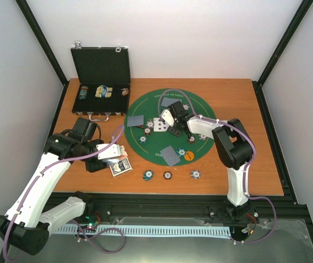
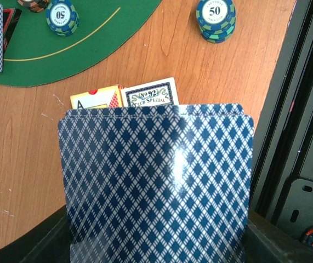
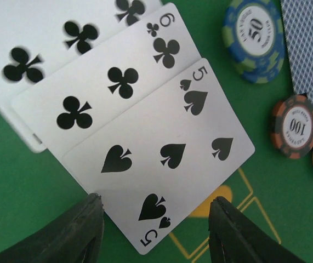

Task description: Distribute texas hold em gaming equipment

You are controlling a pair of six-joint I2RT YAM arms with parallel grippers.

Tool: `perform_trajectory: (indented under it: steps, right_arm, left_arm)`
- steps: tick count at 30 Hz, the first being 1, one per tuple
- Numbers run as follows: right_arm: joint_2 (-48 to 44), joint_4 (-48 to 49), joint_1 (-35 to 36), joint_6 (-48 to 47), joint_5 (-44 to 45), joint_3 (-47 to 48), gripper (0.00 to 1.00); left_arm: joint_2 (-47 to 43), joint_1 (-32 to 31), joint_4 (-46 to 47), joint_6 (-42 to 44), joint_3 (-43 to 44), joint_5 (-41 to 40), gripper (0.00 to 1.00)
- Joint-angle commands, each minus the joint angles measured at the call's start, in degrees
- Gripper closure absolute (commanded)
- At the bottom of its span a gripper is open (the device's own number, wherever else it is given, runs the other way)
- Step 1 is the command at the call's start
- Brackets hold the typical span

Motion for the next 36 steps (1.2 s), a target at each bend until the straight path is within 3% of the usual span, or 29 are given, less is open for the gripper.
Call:
perform_trajectory:
  steps: [1, 7, 12, 13, 14, 15, 16, 17, 20, 26, 28, 36]
  right_arm:
    - [3.76, -0.84, -0.52, 1.92, 2.79, 3.63, 0.47]
    - [1.97, -0.77, -0.76, 4.40, 1.64, 3.21, 0.48]
    - [-8.50, 0.09, -1.05, 10.80, -4.41, -0.19, 0.44]
    - [-11.29, 0.18, -1.08, 12.02, -6.68, -1.05, 0.41]
    - [-14.44, 0.52, -1.06, 13.49, -9.26, -2.00, 0.30]
    - [-17.51, 1.13, -1.18, 14.95, -13.07, -3.04, 0.10]
    - [-20.99, 2.36, -1.34, 17.26, -16.48, -4.60, 0.01]
    - [-24.05, 3.71, -1.64, 21.72, -18.96, -5.03, 0.00]
    - [-29.38, 3.41, -2.92, 38.50, -25.76, -2.96, 0.00]
    - [-30.59, 9.11, -3.02, 57.04, -46.62, -7.72, 0.00]
    - [-29.85, 10.65, -0.69, 64.17, -50.63, -9.93, 0.04]
    - [-33.11, 22.28, 14.39, 77.04, -49.17, -16.95, 0.12]
  left_arm:
    - [-0.30, 0.06, -0.20, 0.83, 2.11, 0.56, 0.84]
    - [-0.99, 0.06, -0.26, 1.29, 1.59, 0.41, 0.84]
    - [-0.82, 0.06, -0.59, 1.20, 1.81, 0.69, 0.84]
    - [-0.94, 0.06, -0.60, 1.21, 1.81, 0.68, 0.84]
    - [-1.02, 0.06, -0.61, 1.28, 1.73, 0.78, 0.84]
    - [-1.17, 0.06, -0.57, 1.29, 1.65, 0.76, 0.84]
    - [-1.24, 0.05, -0.52, 1.30, 1.54, 0.84, 0.84]
    - [-1.29, 0.06, -0.39, 1.34, 1.47, 0.86, 0.84]
    - [-1.24, 0.06, -0.39, 1.12, 1.54, 1.19, 0.84]
    - [-1.17, 0.06, -0.26, 0.55, 1.98, 1.86, 0.84]
    - [-1.17, 0.07, -0.05, 0.58, 1.82, 1.92, 0.84]
    - [-0.70, 0.06, 0.73, 0.65, 1.21, 1.62, 0.84]
